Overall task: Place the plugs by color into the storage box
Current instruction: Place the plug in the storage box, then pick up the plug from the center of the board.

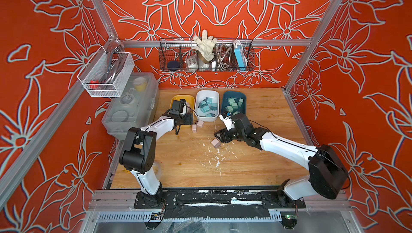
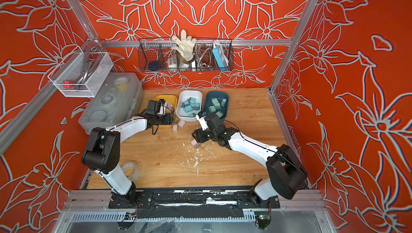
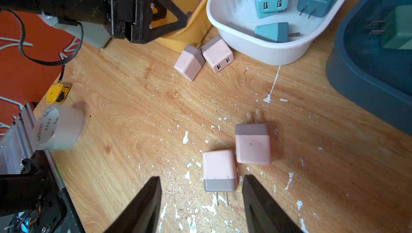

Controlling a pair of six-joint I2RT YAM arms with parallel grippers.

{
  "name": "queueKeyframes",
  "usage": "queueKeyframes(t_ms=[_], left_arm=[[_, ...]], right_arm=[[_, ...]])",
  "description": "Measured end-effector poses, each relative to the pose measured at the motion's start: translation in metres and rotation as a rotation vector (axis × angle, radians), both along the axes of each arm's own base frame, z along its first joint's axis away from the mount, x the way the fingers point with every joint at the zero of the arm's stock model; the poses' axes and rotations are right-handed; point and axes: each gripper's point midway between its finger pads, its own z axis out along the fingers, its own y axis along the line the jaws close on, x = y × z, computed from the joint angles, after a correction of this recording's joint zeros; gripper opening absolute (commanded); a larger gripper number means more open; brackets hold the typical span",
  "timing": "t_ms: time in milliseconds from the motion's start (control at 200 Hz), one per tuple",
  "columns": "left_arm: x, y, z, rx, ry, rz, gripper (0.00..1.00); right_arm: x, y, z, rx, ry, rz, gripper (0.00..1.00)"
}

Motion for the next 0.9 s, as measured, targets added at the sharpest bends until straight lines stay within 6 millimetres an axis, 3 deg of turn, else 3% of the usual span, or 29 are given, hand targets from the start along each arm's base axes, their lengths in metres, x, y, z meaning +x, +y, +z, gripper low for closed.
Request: queueKeyframes(t_ms=[150,551,741,901], left_arm=[[-0.012,0.006,0.013,0.007,-0.04,0.015,0.7],[-0.064,0.029,0.075,-0.005,-0.249,0.125,0.7],[-0.087,0.01,0.089,-0.042,-0.283,0.091,0.7],[-0.104,-0.02,0.085,-0.056,-0.268,0.019,0.69]], right_arm=[[-0.002,0.001,0.002,0.017,0.014,-0.002,0.63],[-0.018,-0.005,0.03,0.108,0.01,-0.005,0.63],[-0.034,-0.026,0.038,0.125,-0.031,-0.022,0.63],[-0.042,-0.042,0.026,0.084,-0.056,-0.04,0.64]])
